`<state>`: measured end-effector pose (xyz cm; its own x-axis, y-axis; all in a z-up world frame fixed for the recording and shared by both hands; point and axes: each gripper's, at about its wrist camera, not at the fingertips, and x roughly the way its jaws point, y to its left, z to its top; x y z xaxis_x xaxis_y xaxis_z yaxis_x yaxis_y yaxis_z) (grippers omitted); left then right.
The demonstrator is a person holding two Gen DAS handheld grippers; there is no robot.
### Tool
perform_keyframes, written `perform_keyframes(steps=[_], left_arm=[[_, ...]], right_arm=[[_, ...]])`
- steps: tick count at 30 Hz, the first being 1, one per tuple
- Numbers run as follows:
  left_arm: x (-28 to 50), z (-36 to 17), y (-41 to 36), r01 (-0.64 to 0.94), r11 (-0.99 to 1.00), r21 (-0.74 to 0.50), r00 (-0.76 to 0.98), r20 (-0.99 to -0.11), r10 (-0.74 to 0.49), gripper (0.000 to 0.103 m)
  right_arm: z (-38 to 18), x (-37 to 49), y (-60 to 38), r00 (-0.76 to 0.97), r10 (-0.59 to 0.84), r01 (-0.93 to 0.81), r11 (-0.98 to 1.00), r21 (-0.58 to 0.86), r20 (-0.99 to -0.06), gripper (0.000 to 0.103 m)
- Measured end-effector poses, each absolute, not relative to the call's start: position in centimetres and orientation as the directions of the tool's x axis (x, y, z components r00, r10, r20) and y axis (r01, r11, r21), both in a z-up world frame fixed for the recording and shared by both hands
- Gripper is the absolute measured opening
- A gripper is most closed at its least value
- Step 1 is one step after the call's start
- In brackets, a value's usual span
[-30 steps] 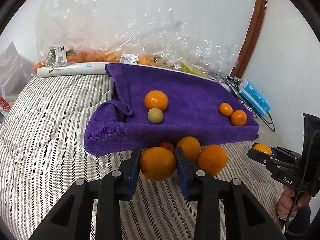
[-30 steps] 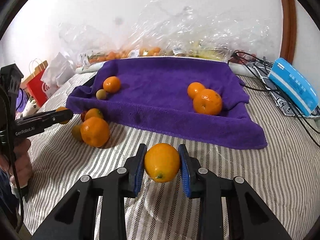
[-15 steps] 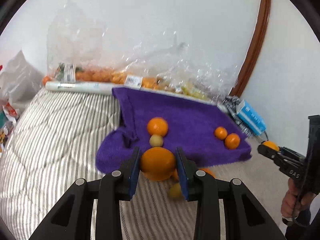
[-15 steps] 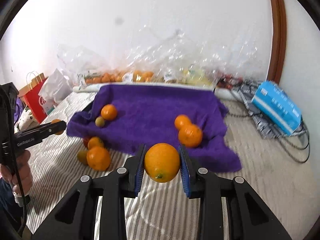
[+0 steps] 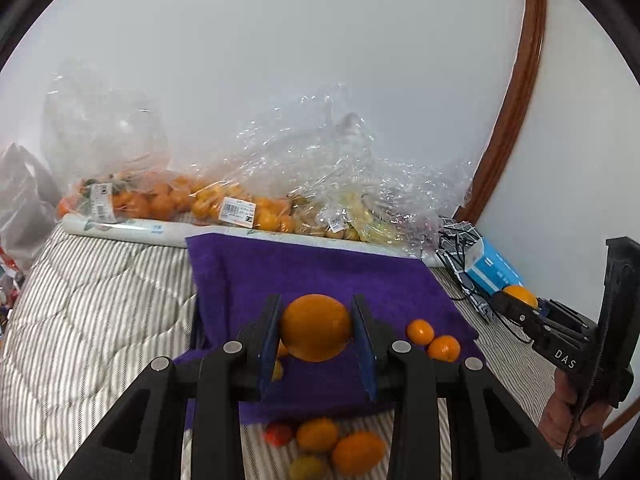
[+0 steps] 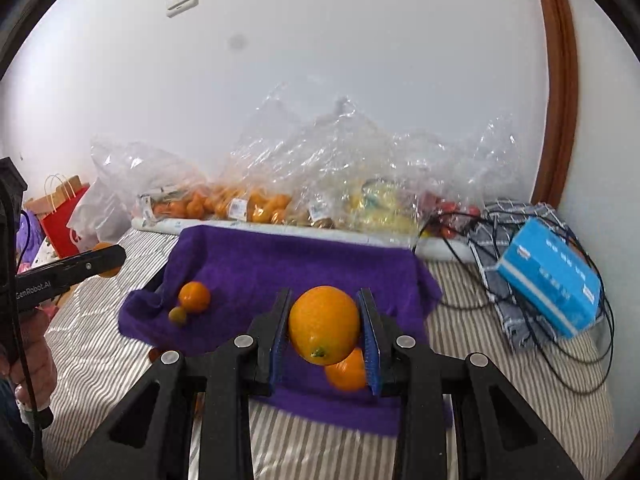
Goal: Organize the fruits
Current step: 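Lift and carry both held oranges over the purple towel with both tools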
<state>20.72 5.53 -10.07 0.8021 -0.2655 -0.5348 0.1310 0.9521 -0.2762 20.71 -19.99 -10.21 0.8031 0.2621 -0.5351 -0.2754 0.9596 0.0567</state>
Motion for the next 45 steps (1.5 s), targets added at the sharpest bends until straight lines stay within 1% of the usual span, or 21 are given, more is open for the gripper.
perform_keyframes(steps=[5, 8, 12, 13, 15, 17, 22, 31, 39, 45], left_arm=[[23.0, -11.4, 4.1, 0.139, 0.950, -0.281, 0.789, -0.547, -0.278, 0.032], [24.0, -12.9, 3.8, 0.131, 0.953, -0.274, 0.780, -0.564, -0.270, 0.032], [24.4, -14.7, 4.1, 0.137, 0.945, -0.297, 0.760, -0.580, -0.293, 0.032], [24.5, -15.1, 4.2, 0.134, 0.940, -0.314, 0.752, -0.585, -0.303, 0.032], [24.5, -15.6, 4.4, 0.141, 0.930, -0.340, 0.740, -0.588, -0.327, 0.032], [24.5, -15.8, 4.2, 0.141, 0.935, -0.326, 0.741, -0.591, -0.318, 0.032], [24.2, -15.8, 4.2, 0.145, 0.936, -0.319, 0.747, -0.586, -0.316, 0.032], [24.6, -16.4, 3.1, 0.167, 0.949, -0.269, 0.735, -0.607, -0.301, 0.032], [24.5, -16.8, 2.8, 0.180, 0.949, -0.258, 0.729, -0.613, -0.305, 0.032], [24.5, -17.1, 2.7, 0.181, 0.948, -0.260, 0.722, -0.620, -0.308, 0.032]], right_arm=[[-10.4, 23.8, -20.3, 0.807, 0.268, -0.274, 0.959, 0.068, -0.527, 0.032], [-11.5, 25.9, -20.7, 0.804, 0.268, -0.264, 0.961, 0.085, -0.530, 0.032], [-14.0, 27.8, -21.2, 0.768, 0.280, -0.256, 0.959, 0.124, -0.576, 0.032], [-14.8, 28.2, -21.2, 0.752, 0.277, -0.256, 0.959, 0.123, -0.598, 0.032], [-15.4, 28.5, -21.2, 0.750, 0.257, -0.250, 0.963, 0.098, -0.610, 0.032], [-15.6, 28.5, -21.3, 0.755, 0.240, -0.243, 0.967, 0.080, -0.610, 0.032], [-16.0, 28.6, -21.5, 0.759, 0.247, -0.242, 0.966, 0.092, -0.603, 0.032], [-17.8, 29.5, -20.9, 0.732, 0.244, -0.244, 0.966, 0.090, -0.636, 0.032], [-19.4, 30.0, -20.3, 0.710, 0.209, -0.236, 0.970, 0.052, -0.673, 0.032], [-19.4, 29.9, -20.6, 0.715, 0.204, -0.230, 0.972, 0.051, -0.668, 0.032]])
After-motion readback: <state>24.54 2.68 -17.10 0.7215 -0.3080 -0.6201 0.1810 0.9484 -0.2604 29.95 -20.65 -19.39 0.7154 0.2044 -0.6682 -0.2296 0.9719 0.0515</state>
